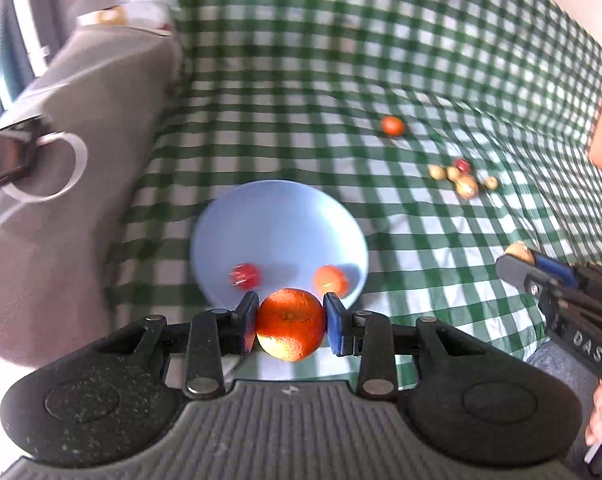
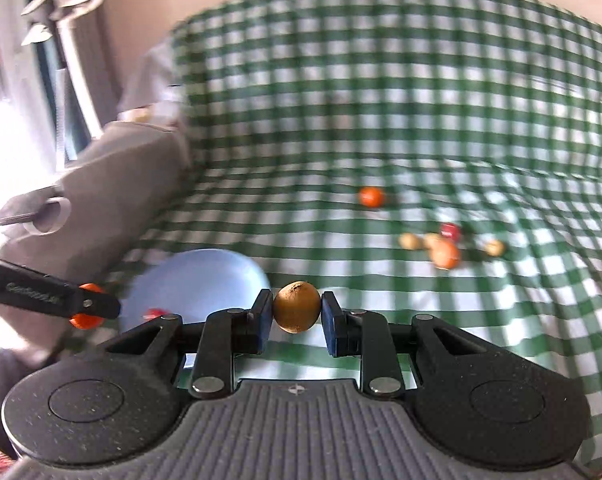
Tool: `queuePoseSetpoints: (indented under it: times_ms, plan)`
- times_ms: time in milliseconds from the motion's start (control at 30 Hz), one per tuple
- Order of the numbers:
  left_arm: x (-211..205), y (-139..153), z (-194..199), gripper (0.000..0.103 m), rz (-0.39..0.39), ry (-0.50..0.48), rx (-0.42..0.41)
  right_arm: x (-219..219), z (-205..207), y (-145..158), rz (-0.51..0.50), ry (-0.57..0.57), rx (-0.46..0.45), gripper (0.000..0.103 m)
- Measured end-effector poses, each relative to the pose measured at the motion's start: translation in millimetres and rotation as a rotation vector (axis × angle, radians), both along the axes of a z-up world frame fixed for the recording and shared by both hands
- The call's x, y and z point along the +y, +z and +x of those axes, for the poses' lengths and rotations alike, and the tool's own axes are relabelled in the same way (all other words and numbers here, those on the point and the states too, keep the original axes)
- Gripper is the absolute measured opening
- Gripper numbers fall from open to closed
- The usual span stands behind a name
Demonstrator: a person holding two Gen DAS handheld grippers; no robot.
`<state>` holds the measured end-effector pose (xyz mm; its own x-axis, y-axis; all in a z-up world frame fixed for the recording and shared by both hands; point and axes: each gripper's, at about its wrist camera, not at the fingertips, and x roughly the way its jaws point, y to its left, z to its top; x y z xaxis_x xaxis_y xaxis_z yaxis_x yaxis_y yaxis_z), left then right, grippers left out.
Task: Organize fruits
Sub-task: 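Carry both fruits to the blue plate and open both tools to release them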
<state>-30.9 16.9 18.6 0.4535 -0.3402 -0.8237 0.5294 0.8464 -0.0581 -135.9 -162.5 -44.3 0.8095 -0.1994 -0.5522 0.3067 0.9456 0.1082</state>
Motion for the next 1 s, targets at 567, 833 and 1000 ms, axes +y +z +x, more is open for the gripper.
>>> queuePoseSetpoints:
  times_ms: [567, 833, 1000]
  plan:
    - [59.3, 7.7, -14.4, 0.039, -0.064, 0.077, -0.009, 85.2, 5.2, 16.5, -0.055, 0.136, 0.049, 0.027]
    - [60.3, 6.7, -14.2, 0.039, -0.076, 0.077, 0.001, 90.9, 0.5, 15.1, -0.065, 0.144, 0.056, 0.027]
    - [60.7, 6.3, -14.4, 0.039, -0.080, 0.077, 0.002, 88.7, 0.3, 14.2, -0.066, 0.139, 0.055, 0.027]
